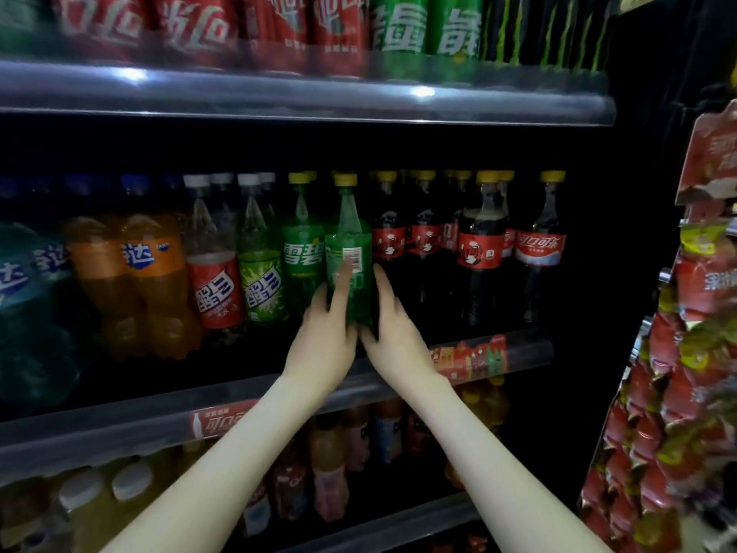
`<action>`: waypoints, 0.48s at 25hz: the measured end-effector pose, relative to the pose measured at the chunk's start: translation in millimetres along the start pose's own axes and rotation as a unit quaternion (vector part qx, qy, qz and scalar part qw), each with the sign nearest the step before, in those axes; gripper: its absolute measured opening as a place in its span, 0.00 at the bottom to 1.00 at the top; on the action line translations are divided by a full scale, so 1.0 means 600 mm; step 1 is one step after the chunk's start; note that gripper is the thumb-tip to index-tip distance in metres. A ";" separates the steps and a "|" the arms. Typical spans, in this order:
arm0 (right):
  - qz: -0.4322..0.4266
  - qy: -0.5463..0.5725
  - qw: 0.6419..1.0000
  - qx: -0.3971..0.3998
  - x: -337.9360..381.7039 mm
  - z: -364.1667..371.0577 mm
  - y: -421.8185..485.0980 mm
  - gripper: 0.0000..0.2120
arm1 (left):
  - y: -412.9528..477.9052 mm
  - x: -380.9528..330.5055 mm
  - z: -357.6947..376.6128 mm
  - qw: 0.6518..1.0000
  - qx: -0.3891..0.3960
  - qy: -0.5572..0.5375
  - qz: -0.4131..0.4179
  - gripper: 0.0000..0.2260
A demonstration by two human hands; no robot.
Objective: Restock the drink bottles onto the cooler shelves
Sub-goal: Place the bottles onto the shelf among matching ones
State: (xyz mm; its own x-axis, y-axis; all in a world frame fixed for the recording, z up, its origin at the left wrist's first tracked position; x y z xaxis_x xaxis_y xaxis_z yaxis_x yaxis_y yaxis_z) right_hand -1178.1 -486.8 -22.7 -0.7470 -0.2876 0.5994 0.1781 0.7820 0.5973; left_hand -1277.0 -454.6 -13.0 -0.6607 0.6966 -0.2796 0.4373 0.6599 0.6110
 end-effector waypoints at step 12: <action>0.360 0.059 0.929 -0.062 -0.398 -0.003 -0.299 0.38 | -0.237 -0.095 0.255 0.943 0.036 0.078 0.320 0.28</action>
State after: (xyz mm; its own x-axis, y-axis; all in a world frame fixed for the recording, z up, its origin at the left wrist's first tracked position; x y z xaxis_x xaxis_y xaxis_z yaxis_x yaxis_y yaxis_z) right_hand -1030.3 -559.4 -272.0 -0.3319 0.2212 0.9170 0.6826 0.7273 0.0716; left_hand -1208.1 -545.1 -197.0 -0.3264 0.9125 0.2465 0.8142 0.1389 0.5638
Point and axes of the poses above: each hand's wrist, its own y-axis towards the middle knuckle, its own z-axis out of the palm, x = y × z, the point moved 7 cm from there along y, towards the middle knuckle, and after that the axes turned 6 degrees about y, right-handed, at the moved point
